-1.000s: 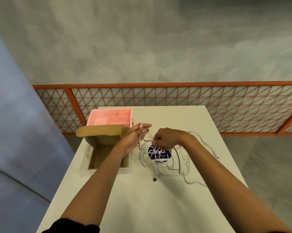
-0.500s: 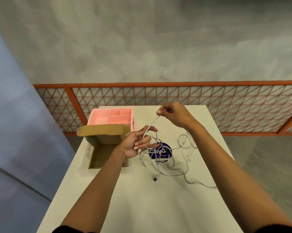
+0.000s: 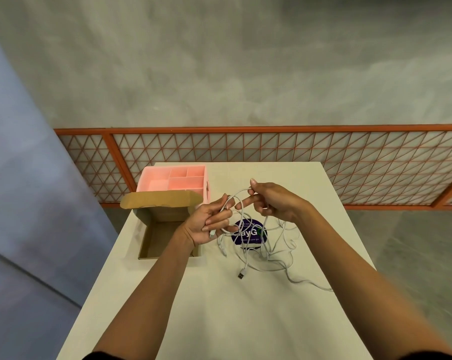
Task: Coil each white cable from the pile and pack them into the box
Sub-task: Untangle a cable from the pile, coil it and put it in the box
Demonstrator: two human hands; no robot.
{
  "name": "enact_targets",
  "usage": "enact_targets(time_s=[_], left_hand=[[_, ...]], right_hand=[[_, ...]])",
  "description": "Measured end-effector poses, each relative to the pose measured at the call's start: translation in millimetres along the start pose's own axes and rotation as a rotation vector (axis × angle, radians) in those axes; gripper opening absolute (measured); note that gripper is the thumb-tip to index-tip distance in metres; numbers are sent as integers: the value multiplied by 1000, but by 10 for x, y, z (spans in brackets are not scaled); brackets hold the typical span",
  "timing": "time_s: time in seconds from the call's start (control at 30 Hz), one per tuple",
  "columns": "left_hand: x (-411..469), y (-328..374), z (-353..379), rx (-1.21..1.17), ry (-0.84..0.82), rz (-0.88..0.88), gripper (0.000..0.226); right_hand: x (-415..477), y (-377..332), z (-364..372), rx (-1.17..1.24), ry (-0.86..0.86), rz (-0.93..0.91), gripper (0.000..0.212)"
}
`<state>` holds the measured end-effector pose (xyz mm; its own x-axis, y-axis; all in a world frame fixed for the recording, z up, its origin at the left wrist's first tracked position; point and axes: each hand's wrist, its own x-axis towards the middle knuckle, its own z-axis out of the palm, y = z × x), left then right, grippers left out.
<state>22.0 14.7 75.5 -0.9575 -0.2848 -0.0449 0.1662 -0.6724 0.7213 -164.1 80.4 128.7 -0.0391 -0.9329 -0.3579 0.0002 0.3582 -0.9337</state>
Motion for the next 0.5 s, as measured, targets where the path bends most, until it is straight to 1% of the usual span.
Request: enact_targets(time_s=[0.1, 0.2, 0.27, 0.37, 0.5], left_hand=[[-7, 3, 9, 39, 8, -1, 27], [-11, -14, 55, 35, 9, 11, 38], [-15, -29, 60, 43, 15, 21, 39], [-13, -27, 65, 36, 9, 47, 35], [3, -22, 92, 26, 48, 77, 32]], right_hand=[[15, 17, -5, 131, -54, 47, 33], [29, 3, 9, 197, -43, 69, 34], [31, -7, 18, 103, -26, 19, 34], [28, -15, 31, -39, -9, -70, 33], [32, -37, 65, -92, 71, -123, 32]])
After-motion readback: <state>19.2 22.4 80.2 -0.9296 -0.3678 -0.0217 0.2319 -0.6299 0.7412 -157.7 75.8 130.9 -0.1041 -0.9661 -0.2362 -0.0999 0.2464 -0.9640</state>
